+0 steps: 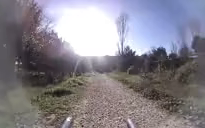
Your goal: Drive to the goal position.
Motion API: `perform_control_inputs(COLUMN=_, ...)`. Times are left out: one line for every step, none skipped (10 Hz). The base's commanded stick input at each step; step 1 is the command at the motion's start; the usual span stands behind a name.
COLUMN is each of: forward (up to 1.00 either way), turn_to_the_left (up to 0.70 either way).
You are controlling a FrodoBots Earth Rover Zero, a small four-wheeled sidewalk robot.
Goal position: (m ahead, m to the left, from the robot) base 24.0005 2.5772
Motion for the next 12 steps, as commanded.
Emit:
perform_control_inputs(forward=0.5, turn_to_the_left=0.0)
perform_control_inputs(forward=0.5, turn_to_the_left=0.0)
perform_control_inputs(forward=0.5, turn_to_the_left=0.0)
perform_control_inputs(forward=0.5, turn_to_the_left=0.0)
perform_control_inputs(forward=0.5, turn_to_the_left=0.0)
perform_control_inputs(forward=0.5, turn_to_the_left=0.0)
perform_control_inputs(forward=0.5, turn_to_the_left=0.0)
perform_control_inputs(forward=0.5, turn_to_the_left=0.0)
perform_control_inputs(forward=0.5, turn_to_the_left=0.0)
perform_control_inputs(forward=0.5, turn_to_the_left=0.0)
perform_control_inputs(forward=0.5, turn_to_the_left=0.0)
perform_control_inputs(forward=0.5, turn_to_the_left=0.0)
